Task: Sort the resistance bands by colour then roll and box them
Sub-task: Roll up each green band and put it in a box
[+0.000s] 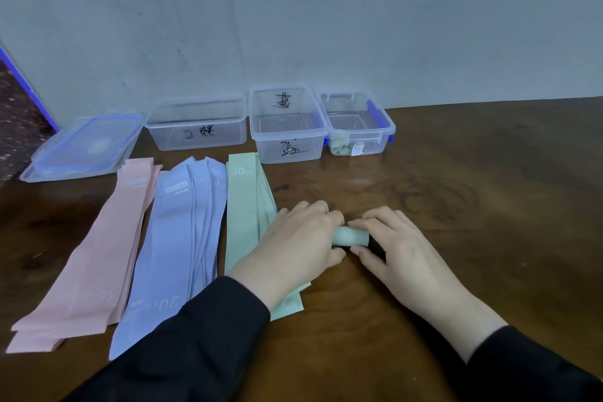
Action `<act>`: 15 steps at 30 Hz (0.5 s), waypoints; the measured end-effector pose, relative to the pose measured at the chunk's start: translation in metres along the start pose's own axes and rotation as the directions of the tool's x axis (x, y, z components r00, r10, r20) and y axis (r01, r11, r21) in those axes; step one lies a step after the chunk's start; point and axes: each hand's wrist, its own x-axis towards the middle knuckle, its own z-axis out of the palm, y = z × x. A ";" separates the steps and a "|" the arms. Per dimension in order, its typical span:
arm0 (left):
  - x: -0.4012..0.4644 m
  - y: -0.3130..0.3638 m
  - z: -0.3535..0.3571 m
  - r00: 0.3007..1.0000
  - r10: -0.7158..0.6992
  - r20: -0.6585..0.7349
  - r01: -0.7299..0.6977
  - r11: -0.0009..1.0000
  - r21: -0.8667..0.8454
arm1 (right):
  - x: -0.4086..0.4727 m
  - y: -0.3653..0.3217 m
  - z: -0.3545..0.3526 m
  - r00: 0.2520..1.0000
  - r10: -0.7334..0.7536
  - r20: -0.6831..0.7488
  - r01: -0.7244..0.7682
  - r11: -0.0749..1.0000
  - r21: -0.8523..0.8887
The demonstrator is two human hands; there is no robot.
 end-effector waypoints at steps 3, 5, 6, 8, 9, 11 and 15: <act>0.002 0.000 -0.001 1.000 -0.007 -0.025 0.007 1.000 -0.011 | 0.010 -0.002 -0.003 1.000 0.006 0.027 -0.005 1.000 -0.009; 0.001 -0.001 -0.001 0.999 -0.002 -0.042 -0.001 0.998 -0.060 | 0.013 -0.002 -0.007 0.999 0.008 0.047 -0.008 1.000 0.010; -0.001 -0.001 -0.003 0.999 -0.002 -0.053 -0.005 0.991 -0.131 | 0.014 -0.002 -0.010 0.998 0.021 0.052 -0.023 0.999 0.042; -0.005 -0.002 -0.012 0.997 -0.037 -0.067 0.012 0.942 -0.335 | 0.016 -0.003 -0.018 0.994 0.092 0.064 -0.100 0.984 0.148; -0.006 -0.002 -0.018 0.995 -0.065 -0.069 0.029 0.902 -0.430 | 0.018 -0.003 -0.023 0.987 0.139 0.075 -0.152 0.961 0.229; -0.006 -0.003 -0.030 0.990 -0.121 -0.076 0.055 0.812 -0.581 | 0.024 -0.005 -0.034 0.972 0.205 0.115 -0.234 0.883 0.407; 0.002 -0.004 -0.048 0.982 -0.161 -0.097 0.046 0.708 -0.705 | 0.044 -0.009 -0.058 0.957 0.187 0.221 -0.279 0.800 0.531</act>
